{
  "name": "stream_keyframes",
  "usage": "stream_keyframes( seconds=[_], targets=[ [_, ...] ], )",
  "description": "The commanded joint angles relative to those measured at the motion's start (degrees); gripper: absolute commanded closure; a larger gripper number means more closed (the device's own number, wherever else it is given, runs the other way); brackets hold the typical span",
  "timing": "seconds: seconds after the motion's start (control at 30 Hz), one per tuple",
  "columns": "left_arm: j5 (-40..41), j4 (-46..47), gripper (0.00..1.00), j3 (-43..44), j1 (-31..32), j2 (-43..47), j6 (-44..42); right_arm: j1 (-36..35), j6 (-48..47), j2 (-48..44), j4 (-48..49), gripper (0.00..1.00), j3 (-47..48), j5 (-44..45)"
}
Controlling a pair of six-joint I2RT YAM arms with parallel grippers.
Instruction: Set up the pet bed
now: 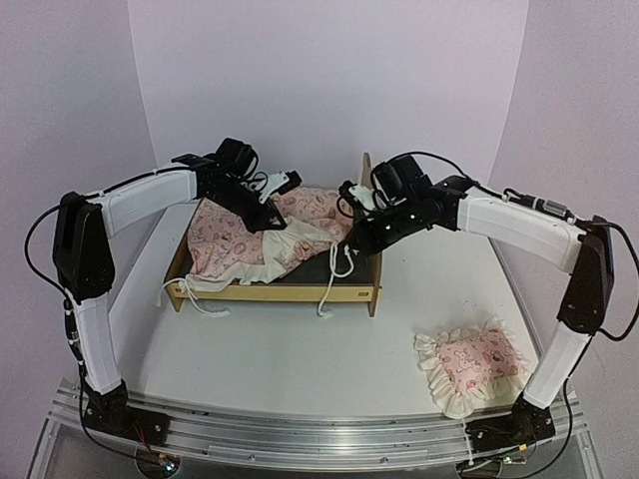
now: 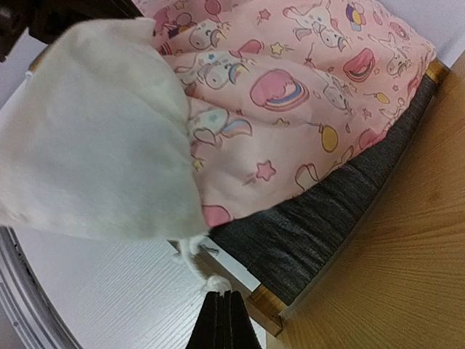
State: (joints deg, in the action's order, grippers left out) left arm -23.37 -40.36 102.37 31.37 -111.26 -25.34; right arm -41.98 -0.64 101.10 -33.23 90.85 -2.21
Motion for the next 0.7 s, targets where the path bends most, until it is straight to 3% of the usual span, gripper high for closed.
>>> stream_keyframes(
  seconds=[0.0, 0.2, 0.53, 0.67],
  targets=[
    [2.5, 2.2, 1.00, 1.0, -2.2, 2.2, 0.1, -0.6, -0.4, 1.5, -2.1, 1.00, 5.7, 6.3],
    [3.0, 2.2, 1.00, 0.1, -2.9, 2.7, -0.1, -2.1, -6.9, 5.5, -3.8, 1.00, 4.8, 8.1],
    [1.2, 3.0, 1.00, -1.0, -3.1, 2.7, 0.6, -2.8, -7.1, 14.1, -5.2, 1.00, 6.8, 9.6],
    [1.0, 2.8, 1.00, 0.0, -3.1, 2.5, 1.9, -4.1, -6.9, 13.1, -6.1, 1.00, 5.4, 9.7]
  ],
)
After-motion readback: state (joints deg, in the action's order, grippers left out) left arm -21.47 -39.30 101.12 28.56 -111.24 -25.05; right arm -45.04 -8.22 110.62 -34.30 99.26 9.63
